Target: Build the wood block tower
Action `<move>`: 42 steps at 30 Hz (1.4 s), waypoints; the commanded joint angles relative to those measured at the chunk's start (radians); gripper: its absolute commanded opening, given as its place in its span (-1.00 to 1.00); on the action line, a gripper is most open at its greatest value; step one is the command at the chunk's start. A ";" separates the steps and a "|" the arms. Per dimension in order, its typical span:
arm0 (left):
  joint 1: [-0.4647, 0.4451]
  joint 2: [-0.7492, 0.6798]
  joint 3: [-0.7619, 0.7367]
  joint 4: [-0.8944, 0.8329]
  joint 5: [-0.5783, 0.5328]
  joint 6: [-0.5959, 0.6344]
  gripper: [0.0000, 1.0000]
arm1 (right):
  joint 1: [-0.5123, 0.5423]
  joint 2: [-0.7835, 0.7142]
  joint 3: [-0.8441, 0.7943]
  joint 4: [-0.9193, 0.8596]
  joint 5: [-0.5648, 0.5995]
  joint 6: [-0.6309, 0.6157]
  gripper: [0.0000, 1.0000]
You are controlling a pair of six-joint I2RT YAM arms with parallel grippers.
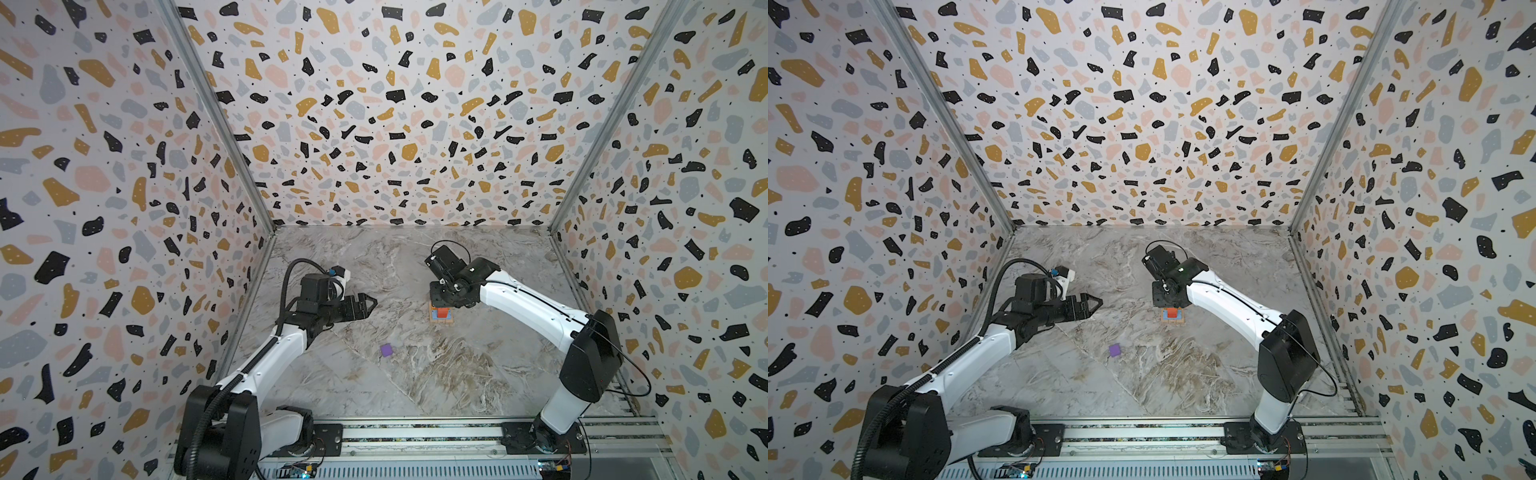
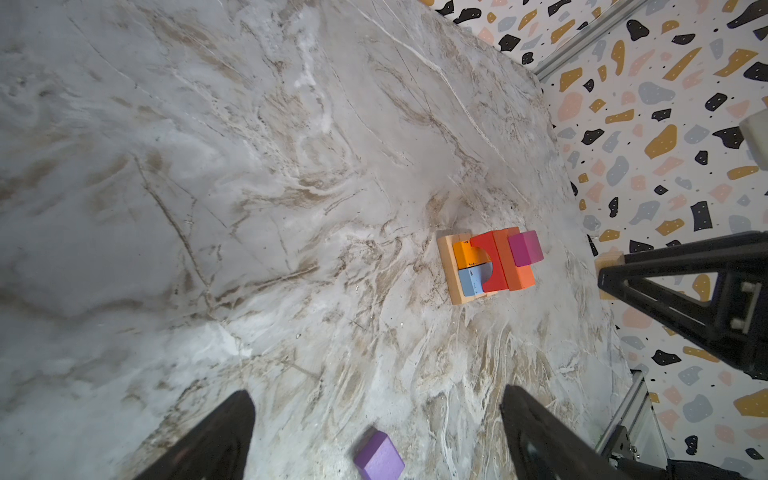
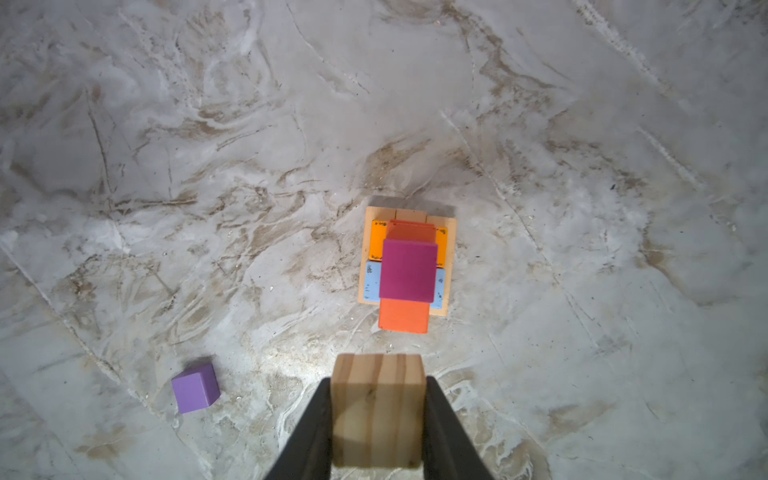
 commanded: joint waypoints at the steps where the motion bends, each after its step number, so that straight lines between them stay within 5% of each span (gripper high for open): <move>1: -0.007 -0.016 0.005 0.034 0.018 -0.007 0.88 | -0.014 0.005 0.056 -0.028 0.011 -0.022 -0.54; 42: -0.007 -0.022 0.007 0.030 0.011 -0.004 0.88 | -0.060 0.123 0.069 0.034 -0.013 -0.030 -0.54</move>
